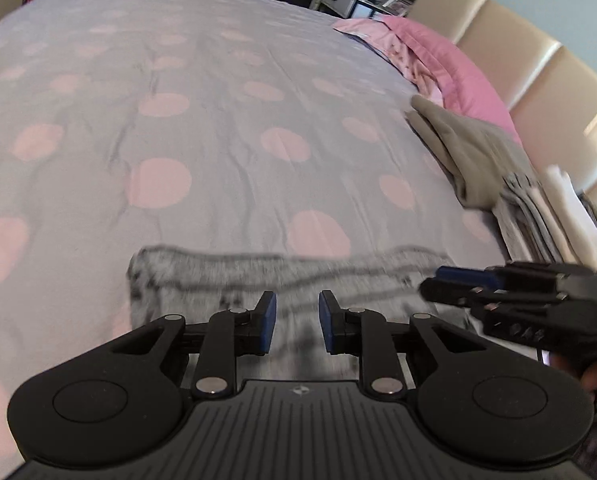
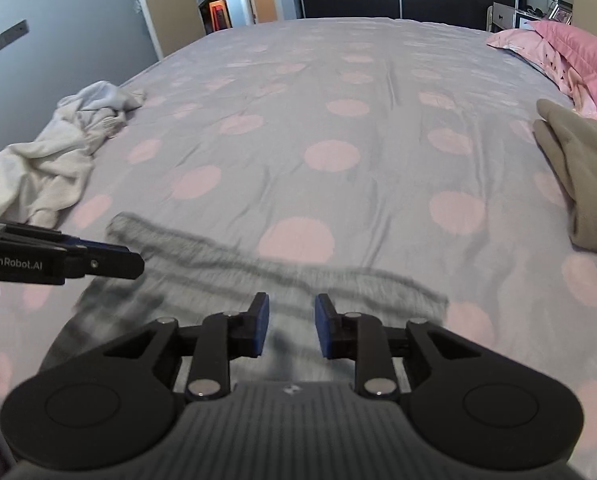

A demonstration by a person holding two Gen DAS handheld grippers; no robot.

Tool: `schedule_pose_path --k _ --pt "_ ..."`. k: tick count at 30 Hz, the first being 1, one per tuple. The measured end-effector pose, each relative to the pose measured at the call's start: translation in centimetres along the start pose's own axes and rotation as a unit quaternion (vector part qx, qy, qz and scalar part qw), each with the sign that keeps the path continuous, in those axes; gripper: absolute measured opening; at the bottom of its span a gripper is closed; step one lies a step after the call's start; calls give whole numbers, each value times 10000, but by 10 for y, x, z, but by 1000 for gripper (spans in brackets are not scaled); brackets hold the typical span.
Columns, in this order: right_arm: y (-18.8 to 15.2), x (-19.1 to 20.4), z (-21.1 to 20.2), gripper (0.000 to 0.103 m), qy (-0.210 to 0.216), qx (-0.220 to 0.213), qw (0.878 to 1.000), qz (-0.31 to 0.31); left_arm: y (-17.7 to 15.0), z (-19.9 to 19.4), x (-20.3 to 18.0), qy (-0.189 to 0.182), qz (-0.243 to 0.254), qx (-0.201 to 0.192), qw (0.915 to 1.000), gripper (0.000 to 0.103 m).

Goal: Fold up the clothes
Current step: 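Open both grippers and release the pants onto the bed, then pinch the folded pants edge with both grippers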

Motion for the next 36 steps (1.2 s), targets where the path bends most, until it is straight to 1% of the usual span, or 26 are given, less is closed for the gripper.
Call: schedule_pose_path --k 4,7,10,13,14,17,20,22,23,24,25,27,28,29,31,32,33,36 --pt "-29 7 -31 28 61 -33 10000 -57 -28 -16 -18 47 149 -39 9999 20" --pt "-54 10 -41 28 55 34 10000 42 -53 -22 -30 126 352 40 9993 20" --pt "-83 11 -35 28 -76 286 9994 -168 -82 -14 -29 191 404 334 9984 20" --pt "-110 10 -16 28 -247 598 9967 -490 -97 -3 -20 187 389 479 9979 20" --pt "-114 9 -11 28 -279 607 9963 -543 -98 -2 -17 152 337 487 9981 20" --pt "-112 6 -9 28 -254 635 9967 -435 -98 -2 -12 47 157 473 9987 20" --pt "-107 7 -17 30 -197 594 9969 -476 -95 -12 -12 93 149 398 9991 21" --pt "-99 8 -29 35 -101 399 9979 -494 -91 -24 -12 203 192 191 9994 36" --pt "-95 5 -36 42 -91 294 9986 -434 -87 -31 -9 283 171 48 9994 60" --pt "-90 2 -42 46 -84 192 9991 -369 -84 -37 -5 369 129 -71 9992 73" --pt "-86 -4 -47 47 -99 129 9996 -239 -81 -42 -1 456 83 -181 9988 73" --pt "-79 -19 -51 53 -130 94 9998 123 -80 -46 11 522 -124 -204 9984 74" --pt "-76 -27 -51 56 -142 95 9993 318 -80 -46 18 532 -284 -179 9980 74" --pt "-74 -34 -51 62 -122 114 9984 531 -81 -46 26 536 -491 -168 9972 74" --pt "-73 -47 -48 67 -36 187 9951 972 -86 -44 42 502 -974 -145 9939 74" --pt "-73 -51 -45 73 34 250 9930 1154 -88 -41 47 408 -1171 -123 9922 74" --pt "-75 -54 -42 78 103 304 9909 1307 -90 -37 52 294 -1360 -101 9902 74" --pt "-80 -64 -32 78 210 448 9840 1712 -93 -26 60 -147 -1817 -80 9832 74"
Point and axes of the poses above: each gripper's, at about its wrist camera, not at the fingertips, and z roughly the way its jaws point, x to its left, y to its top, the point moved 9 cm from there along z, roughly the way its jaws point, and after that the axes turned 6 degrees about z, right-handed, at the moved point
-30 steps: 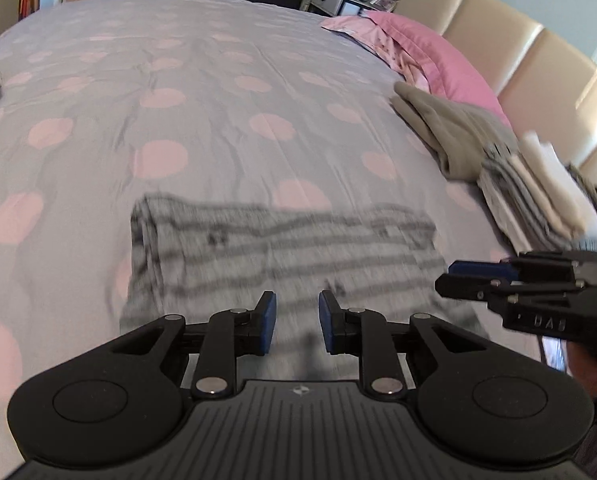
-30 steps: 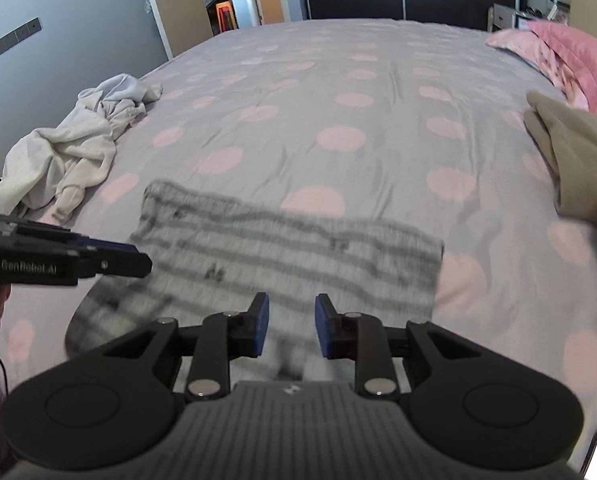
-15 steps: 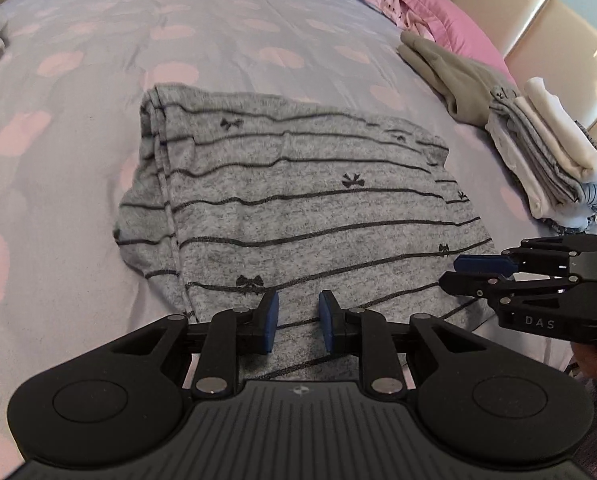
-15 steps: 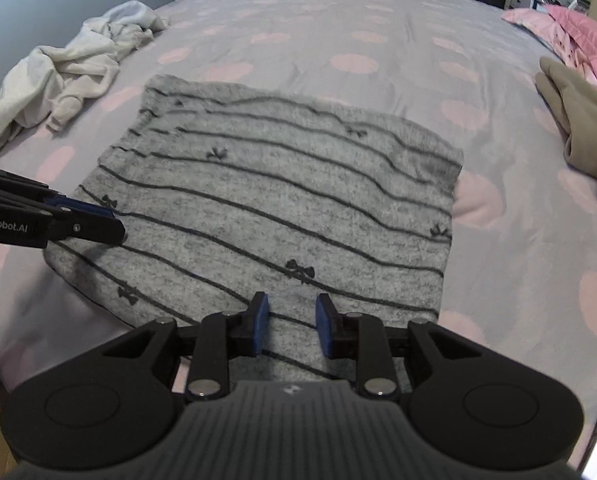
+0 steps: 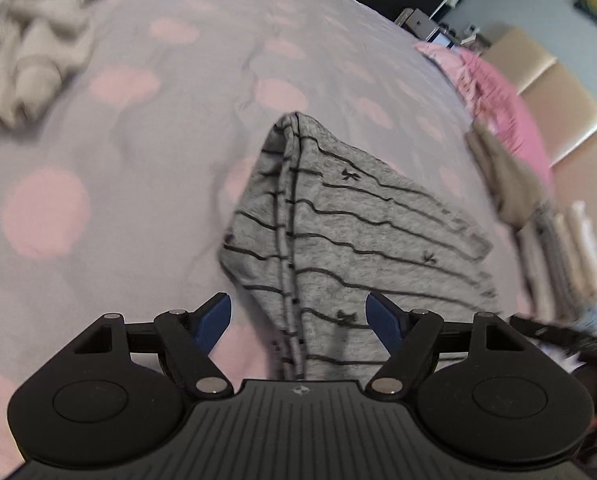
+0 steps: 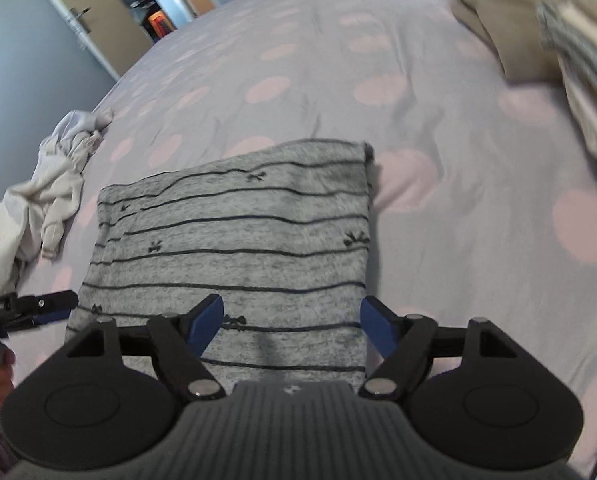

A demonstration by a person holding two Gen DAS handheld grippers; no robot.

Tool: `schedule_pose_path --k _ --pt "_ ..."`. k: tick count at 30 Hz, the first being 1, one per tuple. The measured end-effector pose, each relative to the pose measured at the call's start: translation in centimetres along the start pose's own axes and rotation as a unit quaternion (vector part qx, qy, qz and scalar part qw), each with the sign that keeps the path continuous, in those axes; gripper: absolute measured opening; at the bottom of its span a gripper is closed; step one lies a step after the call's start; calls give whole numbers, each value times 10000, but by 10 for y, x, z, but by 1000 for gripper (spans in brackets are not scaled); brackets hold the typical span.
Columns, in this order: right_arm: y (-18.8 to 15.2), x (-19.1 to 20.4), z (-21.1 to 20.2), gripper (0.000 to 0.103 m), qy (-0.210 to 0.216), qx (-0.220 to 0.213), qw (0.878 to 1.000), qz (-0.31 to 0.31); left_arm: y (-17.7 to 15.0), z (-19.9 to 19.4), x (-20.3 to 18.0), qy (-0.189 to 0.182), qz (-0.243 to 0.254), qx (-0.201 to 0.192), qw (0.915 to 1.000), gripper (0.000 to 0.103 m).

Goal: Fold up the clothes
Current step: 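Pinch the folded pants edge with both grippers, then carry the folded pants with both grippers toward the clothes stack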

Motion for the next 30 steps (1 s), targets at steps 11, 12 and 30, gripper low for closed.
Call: schedule_pose_path --k 11,12,30 --pt "4 -30 34 80 565 351 9902 1231 3 48 3 -237 -296 350 9987 75" --pt "5 -28 36 80 620 339 9902 1204 5 51 2 -262 -273 338 9987 75" --pt "2 13 62 43 741 205 9949 654 7 63 -31 -254 704 197 9970 39"
Point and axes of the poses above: each gripper's, at about its wrist camera, not at the fingertips, and z roughly the way its jaws point, x to its left, y to its top, the point moved 9 cm from there along z, roughly the way its jaws point, and after that the axes turned 6 degrees about z, right-handed, at the moved point
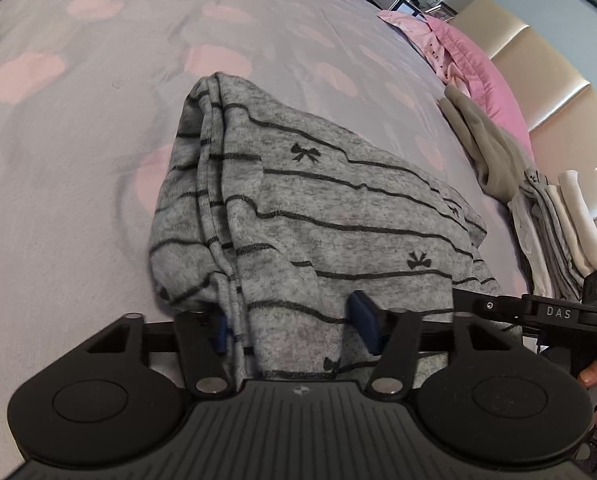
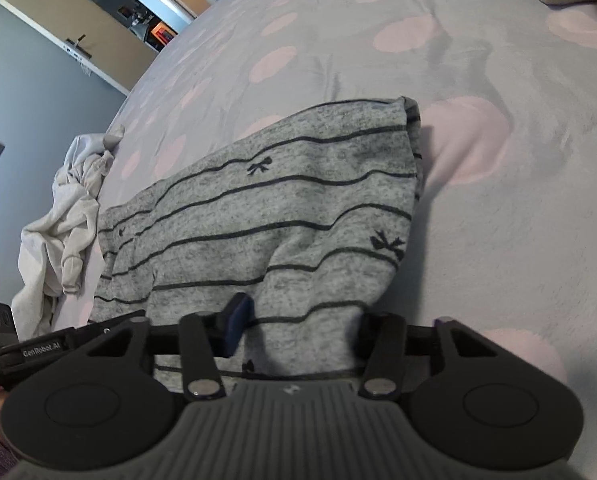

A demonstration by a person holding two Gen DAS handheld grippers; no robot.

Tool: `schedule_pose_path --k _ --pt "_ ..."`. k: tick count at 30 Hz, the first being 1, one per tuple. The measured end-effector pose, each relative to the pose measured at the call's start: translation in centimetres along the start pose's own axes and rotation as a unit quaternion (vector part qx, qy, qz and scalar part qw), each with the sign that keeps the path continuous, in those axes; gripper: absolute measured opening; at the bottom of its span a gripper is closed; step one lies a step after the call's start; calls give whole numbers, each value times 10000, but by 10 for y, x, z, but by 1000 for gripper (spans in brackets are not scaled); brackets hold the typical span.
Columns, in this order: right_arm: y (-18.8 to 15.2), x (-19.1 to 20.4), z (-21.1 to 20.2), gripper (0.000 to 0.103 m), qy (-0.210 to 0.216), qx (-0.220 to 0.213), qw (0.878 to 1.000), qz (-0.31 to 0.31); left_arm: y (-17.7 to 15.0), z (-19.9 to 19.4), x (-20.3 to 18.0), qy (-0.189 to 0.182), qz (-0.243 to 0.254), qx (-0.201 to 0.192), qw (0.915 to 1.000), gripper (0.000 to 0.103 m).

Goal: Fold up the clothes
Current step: 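Carry the folded pants with both grippers toward the clothes stack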

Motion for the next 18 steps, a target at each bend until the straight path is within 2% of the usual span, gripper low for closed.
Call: schedule_pose_path --k 2,5,9,18 --pt "2 3 -3 38 -40 -70 10000 -16 2 -4 -2 -51 37 -78 9999 30" --pt "2 7 -9 33 -74 -217 9997 -79 5 -12 -6 -55 127 -209 9997 26" --pt "3 13 -20 31 -89 -414 9990 -128 12 -23 -15 -95 240 -433 9987 24" --pt "12 31 -64 31 298 -735 9968 -116 25 -59 -47 -296 460 -921 9942 24"
Point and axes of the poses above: each gripper's, at about its wrist camera, not at the fingertips, and z roughly the way its jaws point, x to its left, y to its top, the point moved 9 cm from there along z, roughly the way its jaws point, and after that the axes turned 6 degrees about z, right-handed, at the moved point
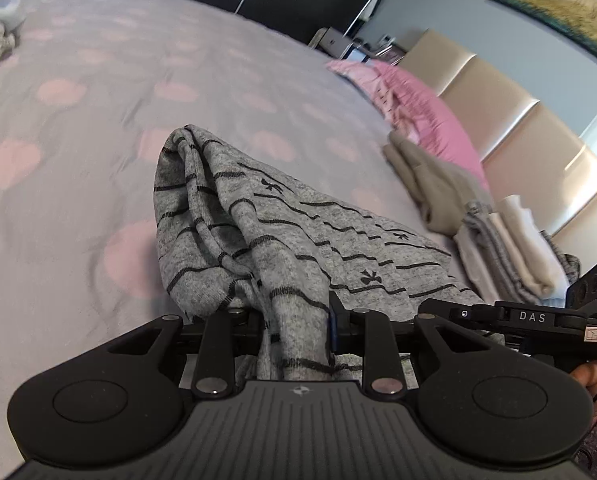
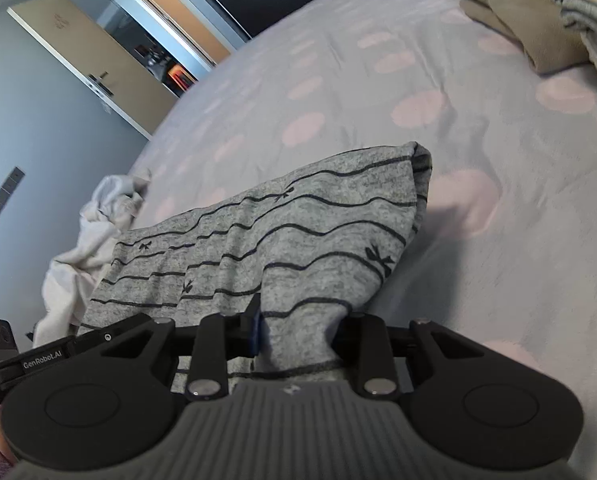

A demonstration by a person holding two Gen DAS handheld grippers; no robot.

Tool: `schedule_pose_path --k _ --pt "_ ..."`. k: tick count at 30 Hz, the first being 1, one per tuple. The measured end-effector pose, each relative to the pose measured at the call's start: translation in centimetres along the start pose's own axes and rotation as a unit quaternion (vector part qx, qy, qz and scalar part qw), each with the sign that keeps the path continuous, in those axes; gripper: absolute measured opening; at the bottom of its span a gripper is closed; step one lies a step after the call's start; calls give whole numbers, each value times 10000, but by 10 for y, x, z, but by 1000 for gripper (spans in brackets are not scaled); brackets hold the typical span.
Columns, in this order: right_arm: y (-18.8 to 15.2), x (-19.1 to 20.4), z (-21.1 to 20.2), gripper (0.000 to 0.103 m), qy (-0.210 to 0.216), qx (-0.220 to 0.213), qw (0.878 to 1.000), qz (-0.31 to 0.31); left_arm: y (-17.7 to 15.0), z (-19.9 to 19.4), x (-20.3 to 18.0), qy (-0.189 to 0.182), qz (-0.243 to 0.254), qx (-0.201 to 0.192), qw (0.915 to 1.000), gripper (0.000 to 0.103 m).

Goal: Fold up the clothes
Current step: 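Carry the folded pants with both grippers toward the clothes stack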

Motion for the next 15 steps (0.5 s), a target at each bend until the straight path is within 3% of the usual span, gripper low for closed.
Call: schedule_pose_path --k 10,15 --pt "51 10 -94 31 332 -373 9986 -149 45 -25 -78 -541 326 -570 9964 23" --pt "95 -1 -160 31 150 -656 9969 -406 79 -9 -142 -992 506 -826 9903 23"
Point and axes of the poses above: each gripper's, at about its wrist camera, not at the fingertips, and z roughly the way its jaws point, x to its left, y to its top, the point moved 9 cm from there along z, roughly the way its jaws point, and after that the axes turned 6 degrees about z, right-handed, at the moved point
